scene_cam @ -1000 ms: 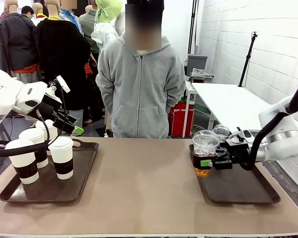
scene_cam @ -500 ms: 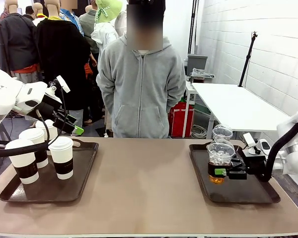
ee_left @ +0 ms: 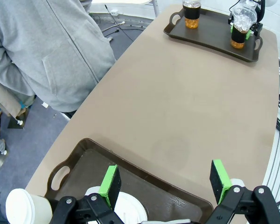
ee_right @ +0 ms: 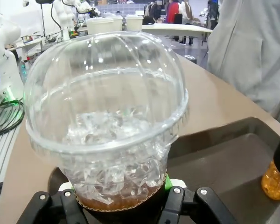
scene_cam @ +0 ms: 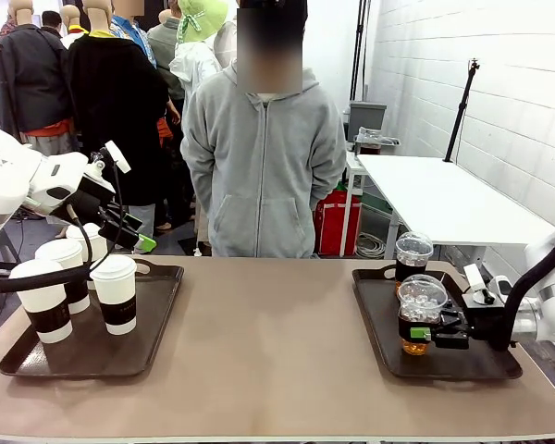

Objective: Distribute the coffee onto the tray.
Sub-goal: Pick up another iced Americano from the middle of the table and place it on the right Handle tray.

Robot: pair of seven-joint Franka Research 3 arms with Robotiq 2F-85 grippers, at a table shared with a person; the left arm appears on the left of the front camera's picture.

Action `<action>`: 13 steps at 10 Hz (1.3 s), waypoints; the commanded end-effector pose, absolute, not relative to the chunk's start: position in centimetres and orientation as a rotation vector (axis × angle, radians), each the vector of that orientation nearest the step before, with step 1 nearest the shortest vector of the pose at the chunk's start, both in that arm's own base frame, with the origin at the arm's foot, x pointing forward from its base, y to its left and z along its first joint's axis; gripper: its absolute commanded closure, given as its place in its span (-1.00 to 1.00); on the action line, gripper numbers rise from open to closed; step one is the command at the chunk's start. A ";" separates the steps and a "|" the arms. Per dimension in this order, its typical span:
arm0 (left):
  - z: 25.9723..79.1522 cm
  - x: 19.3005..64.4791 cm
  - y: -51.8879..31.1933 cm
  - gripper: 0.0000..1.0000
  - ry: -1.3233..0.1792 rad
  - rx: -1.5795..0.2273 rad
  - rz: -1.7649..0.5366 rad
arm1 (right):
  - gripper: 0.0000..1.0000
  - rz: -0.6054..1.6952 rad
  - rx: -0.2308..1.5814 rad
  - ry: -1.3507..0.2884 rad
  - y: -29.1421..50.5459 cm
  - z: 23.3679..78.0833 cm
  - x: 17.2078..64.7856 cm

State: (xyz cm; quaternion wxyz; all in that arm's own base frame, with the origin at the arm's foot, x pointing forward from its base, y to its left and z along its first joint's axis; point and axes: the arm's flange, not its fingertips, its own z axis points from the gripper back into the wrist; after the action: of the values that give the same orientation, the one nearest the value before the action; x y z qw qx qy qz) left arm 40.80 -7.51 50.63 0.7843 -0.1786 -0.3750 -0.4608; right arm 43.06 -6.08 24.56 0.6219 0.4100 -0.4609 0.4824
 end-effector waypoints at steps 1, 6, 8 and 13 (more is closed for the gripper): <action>50.3 41.1 -7.3 -1.00 -0.832 -0.403 -1.012 | -0.26 1.095 0.940 -1.117 -6.3 24.2 44.0; 50.3 41.1 -7.3 -1.00 -0.832 -0.403 -1.012 | -0.26 1.081 0.956 -1.100 -6.3 23.3 44.3; 50.3 41.1 -7.3 -1.00 -0.832 -0.403 -1.012 | -0.66 1.071 0.975 -1.073 -6.5 23.5 44.1; 50.3 41.1 -7.3 -1.00 -0.832 -0.403 -1.012 | -1.00 1.027 0.976 -1.053 -8.1 23.9 43.4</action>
State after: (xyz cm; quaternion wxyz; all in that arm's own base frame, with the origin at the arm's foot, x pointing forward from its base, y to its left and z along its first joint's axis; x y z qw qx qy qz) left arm 40.80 -7.51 50.63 0.7844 -0.1787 -0.3750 -0.4606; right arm 43.73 -7.47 23.54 0.6310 0.4165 -0.4666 0.4589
